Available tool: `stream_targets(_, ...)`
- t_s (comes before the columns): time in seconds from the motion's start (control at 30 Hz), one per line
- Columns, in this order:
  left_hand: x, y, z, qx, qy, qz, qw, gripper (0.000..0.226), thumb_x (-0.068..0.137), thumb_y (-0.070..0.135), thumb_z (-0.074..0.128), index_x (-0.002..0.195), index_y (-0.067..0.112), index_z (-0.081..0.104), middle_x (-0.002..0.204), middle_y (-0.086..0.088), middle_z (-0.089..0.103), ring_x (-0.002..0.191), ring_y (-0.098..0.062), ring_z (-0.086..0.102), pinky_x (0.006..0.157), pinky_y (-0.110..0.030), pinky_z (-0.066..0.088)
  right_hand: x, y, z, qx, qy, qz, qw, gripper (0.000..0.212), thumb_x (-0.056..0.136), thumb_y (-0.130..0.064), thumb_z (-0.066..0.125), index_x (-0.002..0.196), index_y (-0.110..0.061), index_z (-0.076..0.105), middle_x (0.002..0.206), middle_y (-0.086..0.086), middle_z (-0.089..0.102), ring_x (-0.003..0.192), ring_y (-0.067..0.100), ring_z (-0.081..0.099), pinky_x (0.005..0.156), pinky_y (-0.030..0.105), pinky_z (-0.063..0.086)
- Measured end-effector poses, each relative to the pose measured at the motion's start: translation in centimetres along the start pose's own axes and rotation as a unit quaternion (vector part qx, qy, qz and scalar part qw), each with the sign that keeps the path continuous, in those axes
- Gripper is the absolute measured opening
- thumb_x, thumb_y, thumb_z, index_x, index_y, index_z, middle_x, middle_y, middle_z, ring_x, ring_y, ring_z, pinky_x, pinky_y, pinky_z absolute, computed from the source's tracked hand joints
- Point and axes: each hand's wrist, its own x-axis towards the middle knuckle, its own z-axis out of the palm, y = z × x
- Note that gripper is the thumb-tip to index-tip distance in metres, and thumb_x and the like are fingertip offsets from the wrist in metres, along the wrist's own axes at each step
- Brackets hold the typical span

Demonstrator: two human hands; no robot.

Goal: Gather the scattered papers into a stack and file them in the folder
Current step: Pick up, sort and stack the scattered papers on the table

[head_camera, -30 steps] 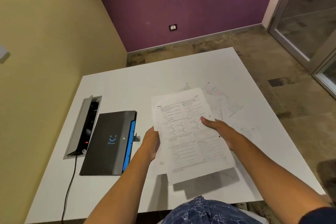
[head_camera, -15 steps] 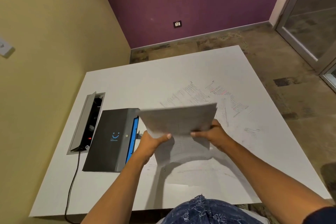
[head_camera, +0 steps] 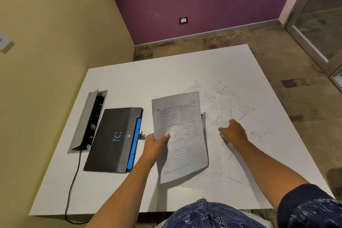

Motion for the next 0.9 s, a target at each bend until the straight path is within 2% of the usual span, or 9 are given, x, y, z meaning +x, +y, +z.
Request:
stream_targets(0.1, 0.2, -0.2, 0.2, -0.018, 0.026, -0.026, 0.999, 0.028, 0.095, 0.039, 0.07, 0.114, 0.019, 0.064, 0.106, -0.003, 0.072, 0.099, -0.026, 0.069, 0.083, -0.042, 0.059, 2.1, 1.0, 0.0, -0.02, 0.013, 0.063, 0.998, 0.082, 0.088, -0.044, 0.073, 0.146, -0.001, 0.033, 0.142, 0.024, 0.047, 0.128, 0.045, 0.051, 0.1, 0.051, 0.049)
stream_targets(0.2, 0.0, -0.2, 0.2, -0.05, 0.04, -0.047, 0.997, 0.014, 0.097, 0.031, 0.068, 0.105, 0.024, 0.059, 0.103, -0.003, 0.068, 0.099, -0.025, 0.065, 0.075, -0.035, 0.053, 3.4, 2.0, 1.0, -0.031, 0.015, 0.083, 0.996, 0.095, 0.084, -0.053, 0.074, 0.148, 0.001, 0.027, 0.144, 0.026, 0.041, 0.131, 0.046, 0.048, 0.102, 0.057, 0.049)
stream_targets(0.33, -0.2, -0.3, -0.1, -0.051, 0.038, -0.063, 0.996, 0.022, 0.097, 0.032, 0.068, 0.114, 0.022, 0.06, 0.107, -0.003, 0.07, 0.101, -0.026, 0.066, 0.089, -0.045, 0.055, 3.4, 2.2, 2.1, -0.055, 0.05, 0.097, 0.992, 0.109, 0.079, -0.057, 0.077, 0.151, 0.003, 0.021, 0.148, 0.026, 0.035, 0.137, 0.045, 0.041, 0.101, 0.062, 0.049)
stream_targets(0.47, -0.1, -0.2, -0.7, -0.041, 0.049, -0.075, 0.995, 0.026, 0.097, 0.033, 0.068, 0.119, 0.02, 0.062, 0.111, -0.005, 0.071, 0.104, -0.028, 0.067, 0.096, -0.052, 0.055, 3.9, 2.2, 2.7, -0.076, 0.057, 0.128, 0.987, 0.12, 0.074, -0.048, 0.086, 0.154, 0.002, 0.013, 0.15, 0.026, 0.029, 0.141, 0.043, 0.037, 0.099, 0.065, 0.049)
stream_targets(0.67, -0.1, -0.2, -0.5, -0.033, 0.055, -0.092, 0.994, 0.029, 0.096, 0.035, 0.069, 0.121, 0.022, 0.061, 0.111, -0.004, 0.071, 0.104, -0.027, 0.066, 0.096, -0.052, 0.055, 4.5, 1.2, 1.7, -0.013, 0.039, 0.179, 0.983, 0.091, 0.069, -0.028, 0.091, 0.136, -0.002, 0.037, 0.136, 0.025, 0.05, 0.125, 0.043, 0.052, 0.097, 0.057, 0.052)
stream_targets(0.8, 0.2, -0.1, -0.1, -0.033, 0.055, -0.097, 0.993, 0.025, 0.097, 0.034, 0.068, 0.118, 0.022, 0.06, 0.11, -0.004, 0.07, 0.1, -0.024, 0.065, 0.087, -0.044, 0.052, 4.6, 2.6, 1.1, 0.014, 0.055, 0.139, 0.989, 0.045, 0.086, -0.029, 0.067, 0.122, -0.003, 0.056, 0.117, 0.02, 0.067, 0.106, 0.042, 0.065, 0.089, 0.049, 0.056)
stream_targets(0.9, 0.4, -0.1, -0.1, -0.043, 0.055, -0.097, 0.993, 0.024, 0.098, 0.03, 0.068, 0.118, 0.021, 0.059, 0.11, -0.003, 0.069, 0.098, -0.022, 0.064, 0.086, -0.043, 0.051, 4.0, 3.4, 0.6, 0.109, 0.052, 0.117, 0.986, 0.028, 0.084, -0.028, 0.059, 0.101, -0.007, 0.066, 0.098, 0.019, 0.075, 0.081, 0.036, 0.071, 0.075, 0.044, 0.06)
